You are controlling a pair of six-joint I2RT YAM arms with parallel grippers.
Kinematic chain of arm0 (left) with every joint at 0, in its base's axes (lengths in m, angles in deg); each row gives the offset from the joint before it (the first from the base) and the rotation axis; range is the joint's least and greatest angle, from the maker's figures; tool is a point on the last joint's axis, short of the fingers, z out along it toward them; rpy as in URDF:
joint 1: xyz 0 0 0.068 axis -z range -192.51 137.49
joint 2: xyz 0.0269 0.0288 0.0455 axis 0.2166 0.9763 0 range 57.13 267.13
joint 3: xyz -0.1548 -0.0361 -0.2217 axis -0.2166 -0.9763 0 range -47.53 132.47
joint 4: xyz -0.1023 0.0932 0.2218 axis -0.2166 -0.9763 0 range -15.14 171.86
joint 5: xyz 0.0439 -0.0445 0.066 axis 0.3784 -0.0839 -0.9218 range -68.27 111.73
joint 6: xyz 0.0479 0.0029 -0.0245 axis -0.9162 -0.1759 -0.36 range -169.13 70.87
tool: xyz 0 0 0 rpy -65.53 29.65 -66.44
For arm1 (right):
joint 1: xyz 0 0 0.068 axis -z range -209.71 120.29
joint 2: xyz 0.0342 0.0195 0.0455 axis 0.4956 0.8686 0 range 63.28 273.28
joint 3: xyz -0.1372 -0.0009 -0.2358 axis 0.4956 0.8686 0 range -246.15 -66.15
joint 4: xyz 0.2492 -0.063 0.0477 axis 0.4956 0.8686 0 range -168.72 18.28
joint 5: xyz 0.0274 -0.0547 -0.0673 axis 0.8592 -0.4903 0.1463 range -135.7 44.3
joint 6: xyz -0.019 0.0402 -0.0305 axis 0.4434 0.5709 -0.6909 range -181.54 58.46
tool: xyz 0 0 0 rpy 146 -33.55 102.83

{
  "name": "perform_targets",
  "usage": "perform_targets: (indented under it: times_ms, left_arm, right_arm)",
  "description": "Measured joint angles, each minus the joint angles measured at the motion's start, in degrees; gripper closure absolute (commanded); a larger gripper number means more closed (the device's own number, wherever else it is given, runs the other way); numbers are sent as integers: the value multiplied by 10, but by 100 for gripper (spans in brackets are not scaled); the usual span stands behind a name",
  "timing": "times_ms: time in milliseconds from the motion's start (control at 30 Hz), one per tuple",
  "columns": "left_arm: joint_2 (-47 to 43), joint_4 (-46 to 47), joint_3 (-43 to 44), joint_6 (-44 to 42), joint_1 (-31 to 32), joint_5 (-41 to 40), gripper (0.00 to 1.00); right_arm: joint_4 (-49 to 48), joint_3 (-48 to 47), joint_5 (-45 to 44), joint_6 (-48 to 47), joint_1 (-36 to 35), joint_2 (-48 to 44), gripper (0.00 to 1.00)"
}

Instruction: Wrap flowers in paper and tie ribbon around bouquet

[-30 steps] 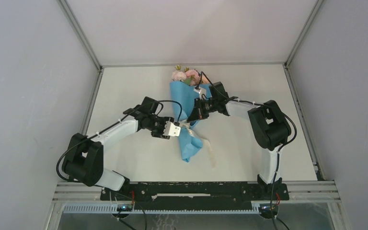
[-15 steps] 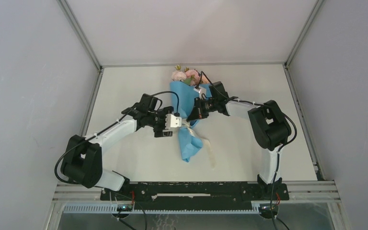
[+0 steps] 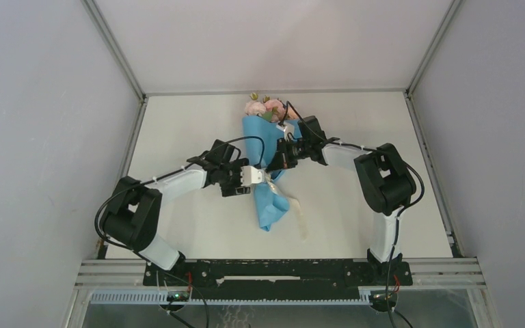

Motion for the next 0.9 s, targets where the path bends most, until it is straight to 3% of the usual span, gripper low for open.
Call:
perform_targets:
  times_ms: [233,633,900]
  left_arm:
    - [0,-1,-7,-33,2,-26,98]
    - [-47,1,-28,-58,-7,-66,100]
    - [-47,48,-80,-153,-46,-99,100]
  right_arm:
    - [5,0,-9,0,2,-4,100]
    - [30,37,-85,0,48,-107,100]
    - [78,126,-160,-2,84,-122,100]
